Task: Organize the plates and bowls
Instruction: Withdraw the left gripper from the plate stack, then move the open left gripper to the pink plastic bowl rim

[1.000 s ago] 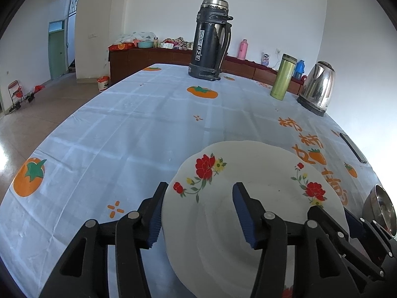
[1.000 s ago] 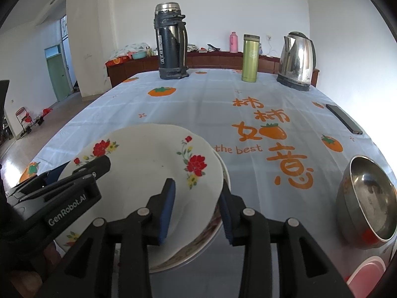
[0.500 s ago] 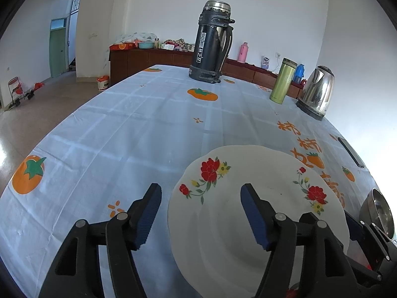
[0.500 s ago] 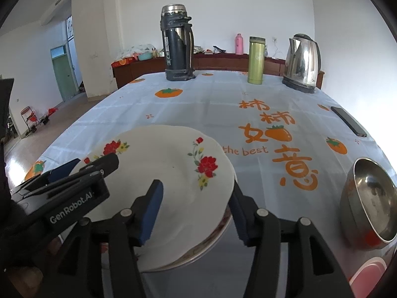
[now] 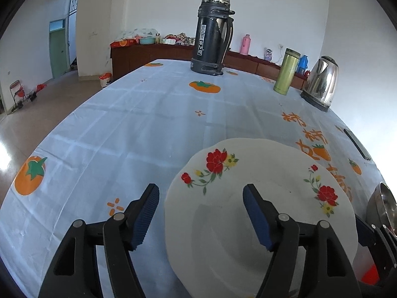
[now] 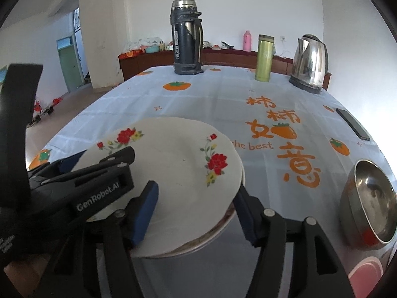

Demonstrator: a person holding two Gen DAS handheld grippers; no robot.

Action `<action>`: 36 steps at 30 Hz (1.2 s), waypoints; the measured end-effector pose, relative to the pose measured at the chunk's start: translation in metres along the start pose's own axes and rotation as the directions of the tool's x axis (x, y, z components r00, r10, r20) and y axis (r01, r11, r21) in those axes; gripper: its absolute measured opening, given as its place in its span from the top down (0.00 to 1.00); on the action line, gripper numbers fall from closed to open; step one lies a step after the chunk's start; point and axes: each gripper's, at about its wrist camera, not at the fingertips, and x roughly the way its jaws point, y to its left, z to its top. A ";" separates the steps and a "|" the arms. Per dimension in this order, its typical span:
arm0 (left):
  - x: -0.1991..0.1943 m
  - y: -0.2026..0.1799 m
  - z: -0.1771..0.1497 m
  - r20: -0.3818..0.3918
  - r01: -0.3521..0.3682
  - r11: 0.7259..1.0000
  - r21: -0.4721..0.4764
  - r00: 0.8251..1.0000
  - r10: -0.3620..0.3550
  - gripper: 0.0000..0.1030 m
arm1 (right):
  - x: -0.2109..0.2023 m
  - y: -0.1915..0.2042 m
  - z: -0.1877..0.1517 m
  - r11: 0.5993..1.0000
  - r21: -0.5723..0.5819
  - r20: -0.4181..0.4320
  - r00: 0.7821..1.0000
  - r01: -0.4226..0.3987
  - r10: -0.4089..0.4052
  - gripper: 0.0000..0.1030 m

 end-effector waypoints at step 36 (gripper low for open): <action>-0.023 -0.011 -0.006 0.024 -0.003 1.000 -0.016 1.000 0.003 0.28 | -0.120 -0.084 -0.033 1.000 0.013 0.051 0.999 -0.001 0.001 0.29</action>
